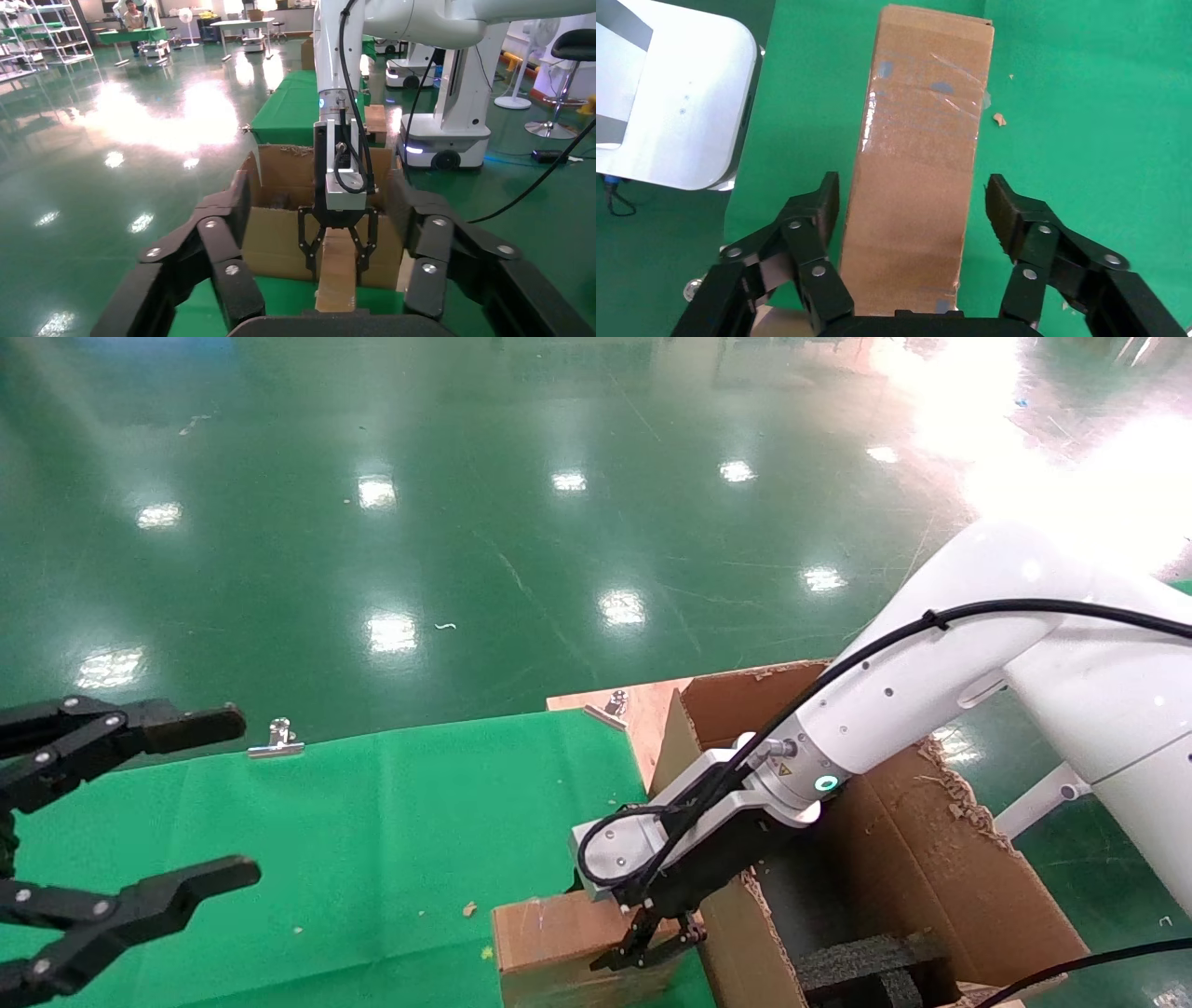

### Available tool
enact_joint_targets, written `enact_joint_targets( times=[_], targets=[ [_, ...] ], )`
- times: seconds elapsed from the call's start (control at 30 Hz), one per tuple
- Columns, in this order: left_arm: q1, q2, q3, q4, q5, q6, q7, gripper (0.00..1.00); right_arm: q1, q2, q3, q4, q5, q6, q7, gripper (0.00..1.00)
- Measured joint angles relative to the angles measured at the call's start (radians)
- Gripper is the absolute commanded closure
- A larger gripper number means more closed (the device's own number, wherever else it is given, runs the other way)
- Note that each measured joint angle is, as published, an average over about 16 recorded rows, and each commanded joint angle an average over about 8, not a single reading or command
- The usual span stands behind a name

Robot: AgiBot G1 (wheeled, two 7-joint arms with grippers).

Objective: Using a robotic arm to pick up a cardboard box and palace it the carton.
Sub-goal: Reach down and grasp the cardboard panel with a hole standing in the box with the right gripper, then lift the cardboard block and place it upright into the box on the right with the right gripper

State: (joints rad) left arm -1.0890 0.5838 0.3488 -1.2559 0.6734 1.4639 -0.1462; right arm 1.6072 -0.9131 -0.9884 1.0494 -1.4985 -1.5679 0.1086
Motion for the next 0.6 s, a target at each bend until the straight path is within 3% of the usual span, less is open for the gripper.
enact_joint_targets(
  times=[0.6],
  targets=[
    [0.000,0.000,0.000,0.000,0.000,0.000,0.000,0.00,0.045,0.003,0.010,-0.025,0.035,0.000,-0.005,1.00]
  ],
)
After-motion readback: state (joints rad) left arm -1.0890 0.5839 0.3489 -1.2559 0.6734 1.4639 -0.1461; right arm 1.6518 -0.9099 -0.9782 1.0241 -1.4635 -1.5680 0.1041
